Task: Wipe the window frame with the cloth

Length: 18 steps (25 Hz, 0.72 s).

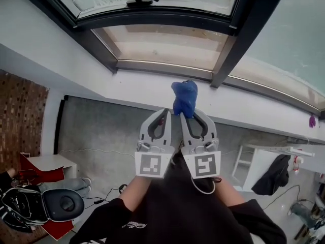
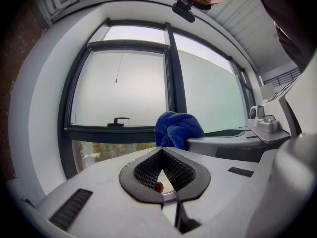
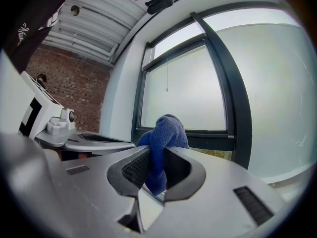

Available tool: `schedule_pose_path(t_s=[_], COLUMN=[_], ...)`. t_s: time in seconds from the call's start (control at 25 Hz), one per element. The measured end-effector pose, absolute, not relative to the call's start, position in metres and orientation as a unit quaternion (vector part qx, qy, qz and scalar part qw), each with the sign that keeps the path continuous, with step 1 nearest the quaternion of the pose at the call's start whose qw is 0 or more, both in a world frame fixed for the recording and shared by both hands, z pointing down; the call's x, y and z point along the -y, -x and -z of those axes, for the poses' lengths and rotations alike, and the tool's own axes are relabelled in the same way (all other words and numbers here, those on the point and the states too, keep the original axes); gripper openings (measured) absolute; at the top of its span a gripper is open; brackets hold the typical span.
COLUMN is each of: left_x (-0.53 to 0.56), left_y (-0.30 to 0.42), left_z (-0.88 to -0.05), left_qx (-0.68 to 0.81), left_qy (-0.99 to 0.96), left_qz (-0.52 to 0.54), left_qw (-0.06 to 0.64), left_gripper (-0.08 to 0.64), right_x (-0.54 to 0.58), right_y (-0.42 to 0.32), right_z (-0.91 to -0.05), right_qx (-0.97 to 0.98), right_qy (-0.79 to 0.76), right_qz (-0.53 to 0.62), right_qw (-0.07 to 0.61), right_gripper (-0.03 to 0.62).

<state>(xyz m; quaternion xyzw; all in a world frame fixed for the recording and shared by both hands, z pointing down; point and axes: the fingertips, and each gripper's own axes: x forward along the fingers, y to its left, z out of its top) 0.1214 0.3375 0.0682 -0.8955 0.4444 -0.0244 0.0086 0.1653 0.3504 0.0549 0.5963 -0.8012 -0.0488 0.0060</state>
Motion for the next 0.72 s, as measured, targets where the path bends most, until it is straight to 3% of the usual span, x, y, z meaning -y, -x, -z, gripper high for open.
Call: schedule_pose_path(t_s=[0.72], left_x=[-0.285], left_y=[-0.124], left_z=[-0.096], left_qx=[-0.440], left_qy=[0.896], left_qz=[0.055], left_qw=[-0.015], left_gripper=[0.005], right_x=[-0.298], right_y=[-0.175], right_z=[-0.085], right_qx=[0.803], right_qy=[-0.594], right_qz=[0.019], right_qw=[0.034], right_gripper=[0.052])
